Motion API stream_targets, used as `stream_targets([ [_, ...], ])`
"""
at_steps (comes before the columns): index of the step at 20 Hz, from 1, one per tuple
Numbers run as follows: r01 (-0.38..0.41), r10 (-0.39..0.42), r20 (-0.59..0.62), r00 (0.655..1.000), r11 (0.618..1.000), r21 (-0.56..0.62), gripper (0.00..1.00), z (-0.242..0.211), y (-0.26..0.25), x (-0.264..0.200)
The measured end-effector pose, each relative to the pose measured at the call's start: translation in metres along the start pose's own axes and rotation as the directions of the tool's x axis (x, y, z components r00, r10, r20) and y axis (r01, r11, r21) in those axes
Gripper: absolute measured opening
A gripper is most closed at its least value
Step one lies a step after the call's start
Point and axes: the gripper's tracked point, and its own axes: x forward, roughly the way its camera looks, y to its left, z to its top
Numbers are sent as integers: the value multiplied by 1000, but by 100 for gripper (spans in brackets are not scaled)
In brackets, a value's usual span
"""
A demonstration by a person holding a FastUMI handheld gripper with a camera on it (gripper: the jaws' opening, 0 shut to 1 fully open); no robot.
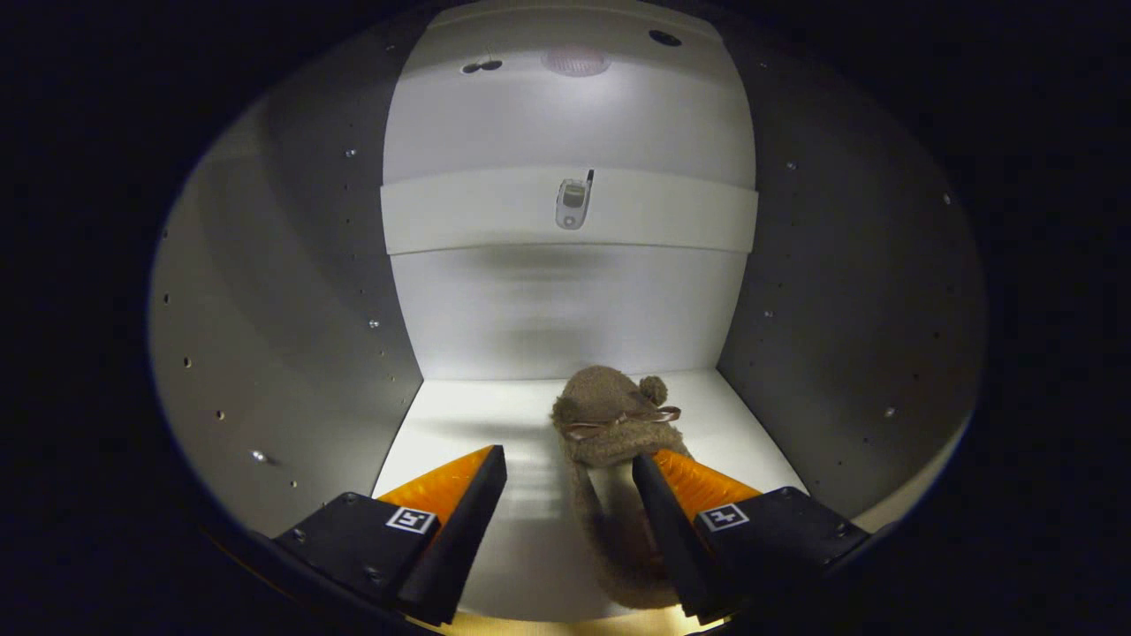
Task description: Open the shoe cabinet door, grab the shoes and put them into the shoe cabinet, then close the shoe cabinet door.
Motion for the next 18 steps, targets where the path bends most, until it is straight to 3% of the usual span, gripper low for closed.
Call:
stream_targets([
  [7, 4, -7, 131, 991, 1000, 25, 97, 27, -10, -98],
  [15, -51, 33, 248, 968, 996, 69, 98, 23, -35, -263],
  [18, -110, 75, 306, 949, 989, 98, 98, 23, -45, -330],
])
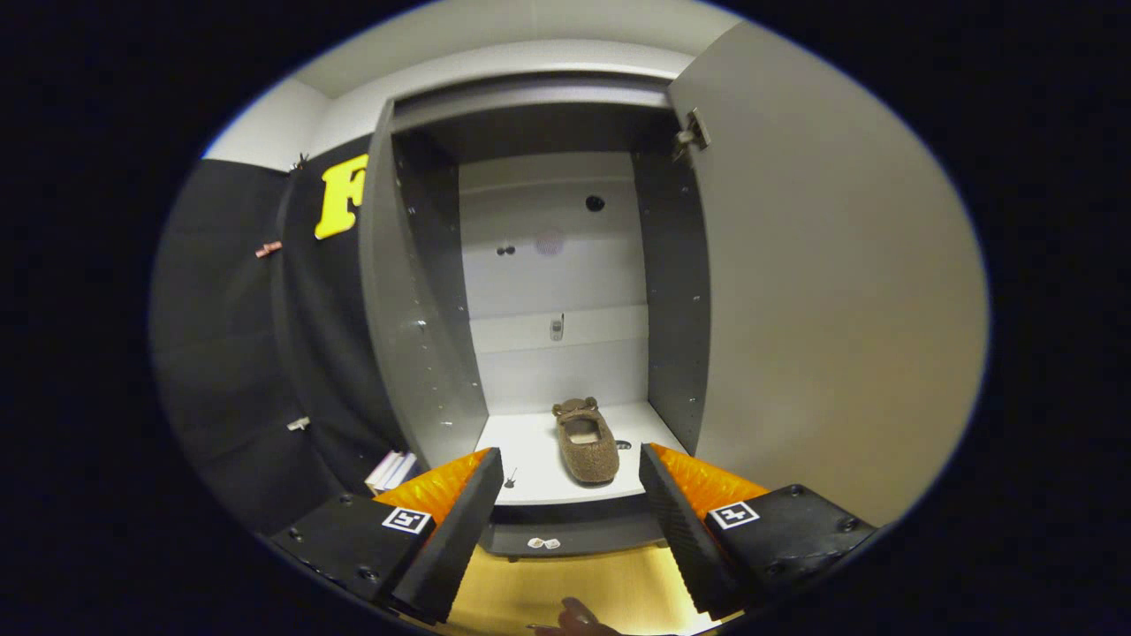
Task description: Open the shoe cabinet door, grab the shoes and put them into the shoe cabinet, then close the shoe cabinet door.
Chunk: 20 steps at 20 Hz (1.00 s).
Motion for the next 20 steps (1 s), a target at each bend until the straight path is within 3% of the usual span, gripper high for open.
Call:
stream_targets([
  [5, -37, 37, 77, 996, 999, -5, 98, 30, -31, -98],
  [9, -62, 63, 88, 994, 998, -10, 98, 44, -56, -151],
  [13, -35, 40, 109, 993, 998, -49, 98, 49, -95, -186],
  [20, 32, -34, 106, 994, 999, 20, 98, 48, -177, -208],
])
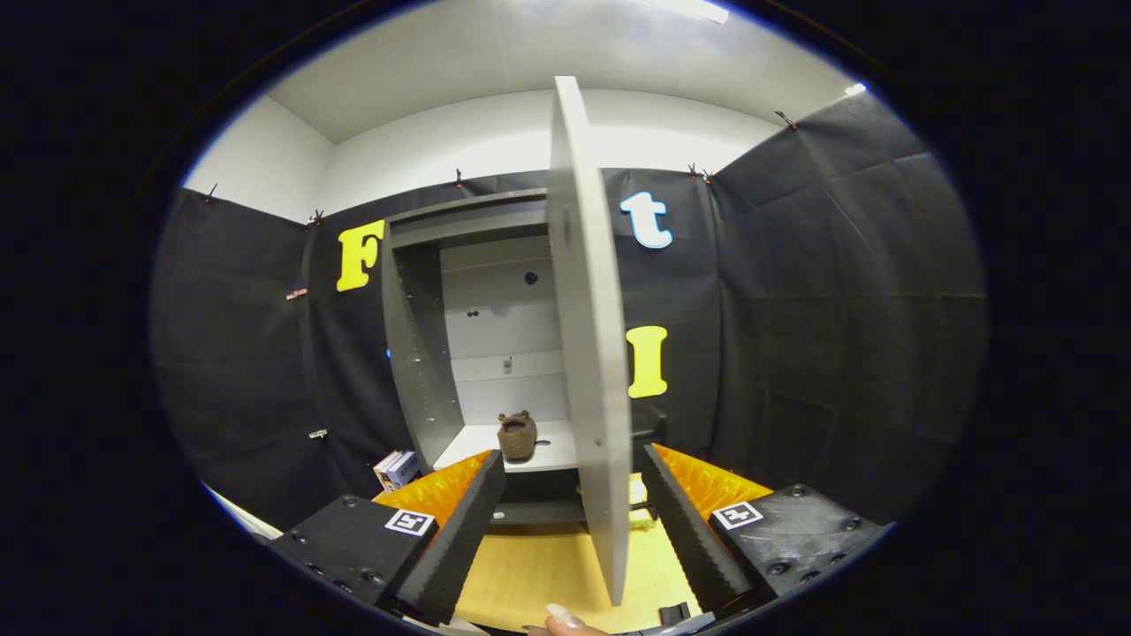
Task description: Open the shoe cabinet door, grab the shoes and put them into the shoe cabinet, then close the shoe cabinet door.
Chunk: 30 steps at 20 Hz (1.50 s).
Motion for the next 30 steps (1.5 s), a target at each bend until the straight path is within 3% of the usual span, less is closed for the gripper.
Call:
stream_targets([
  [8, 103, -103, -1, 995, 995, 11, 98, -7, -91, 27],
  [13, 82, -81, -30, 996, 996, 30, 98, -16, -115, 57],
  [18, 25, -21, -78, 997, 998, 59, 98, -25, -110, 78],
  [23, 20, -14, -80, 997, 998, 66, 98, -27, -98, 78],
  [30, -43, 44, -69, 997, 999, 19, 98, -34, -32, 74],
])
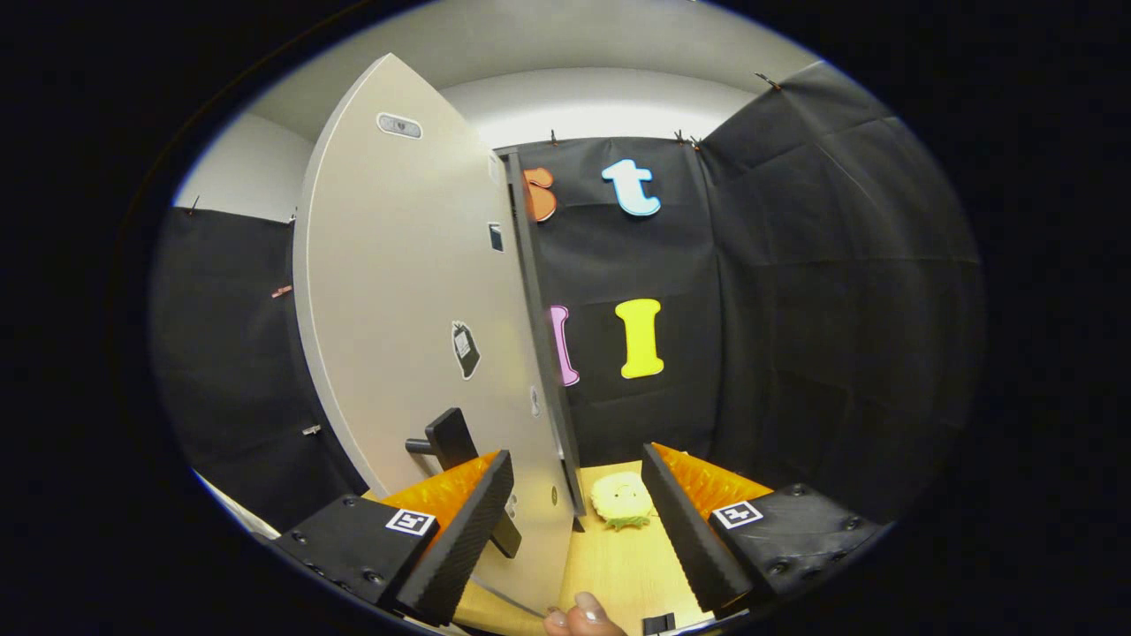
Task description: Open the shoe cabinet door, grab the shoes and put them into the shoe cabinet, then close the shoe cabinet door.
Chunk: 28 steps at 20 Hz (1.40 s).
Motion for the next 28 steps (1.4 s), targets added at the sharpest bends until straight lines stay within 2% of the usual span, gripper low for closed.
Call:
stream_targets([
  [9, -45, 44, 15, 999, 999, 15, 98, -17, 103, 33],
  [16, -100, 100, -16, 995, 995, -1, 98, -39, 181, 81],
  [22, -125, 125, -27, 992, 992, 0, 98, -48, 220, 98],
  [28, -129, 129, -16, 992, 991, -34, 98, -45, 245, 94],
])
